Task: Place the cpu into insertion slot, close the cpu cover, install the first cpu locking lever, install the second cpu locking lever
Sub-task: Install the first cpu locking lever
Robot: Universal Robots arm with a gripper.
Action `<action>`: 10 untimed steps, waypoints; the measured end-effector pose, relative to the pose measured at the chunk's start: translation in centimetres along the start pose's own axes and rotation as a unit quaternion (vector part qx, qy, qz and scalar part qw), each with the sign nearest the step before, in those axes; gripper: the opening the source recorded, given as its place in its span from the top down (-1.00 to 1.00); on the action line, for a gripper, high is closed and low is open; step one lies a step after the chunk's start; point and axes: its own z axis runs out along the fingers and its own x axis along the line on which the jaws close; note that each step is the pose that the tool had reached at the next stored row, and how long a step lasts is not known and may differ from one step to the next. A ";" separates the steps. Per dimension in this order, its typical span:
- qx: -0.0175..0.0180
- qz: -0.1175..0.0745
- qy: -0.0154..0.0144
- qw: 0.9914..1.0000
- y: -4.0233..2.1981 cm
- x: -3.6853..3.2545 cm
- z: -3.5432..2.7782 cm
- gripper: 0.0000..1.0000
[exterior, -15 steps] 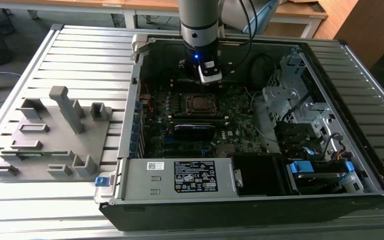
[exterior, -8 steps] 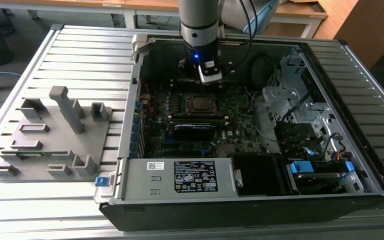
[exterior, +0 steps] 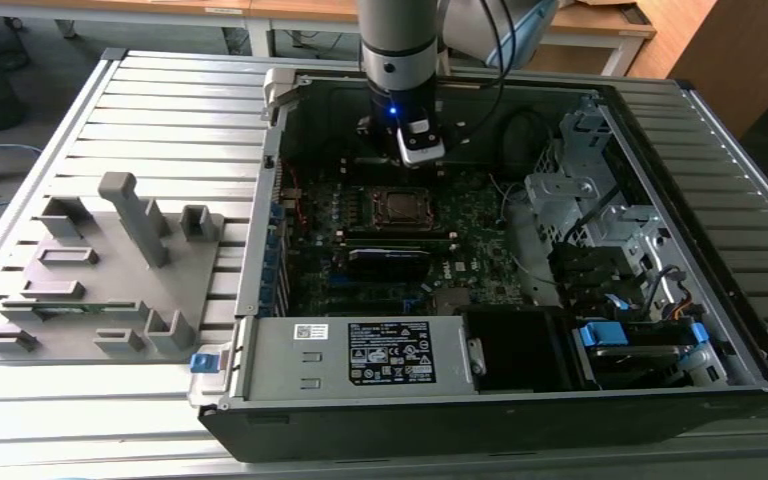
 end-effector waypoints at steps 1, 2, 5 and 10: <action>0.000 0.000 0.000 1.000 0.01 -0.01 -0.09 0.79; 0.000 0.000 0.000 1.000 0.03 -0.02 -0.16 0.79; 0.000 0.000 0.000 1.000 0.04 -0.03 -0.19 0.79; 0.002 0.001 0.006 1.000 0.04 -0.03 -0.19 0.79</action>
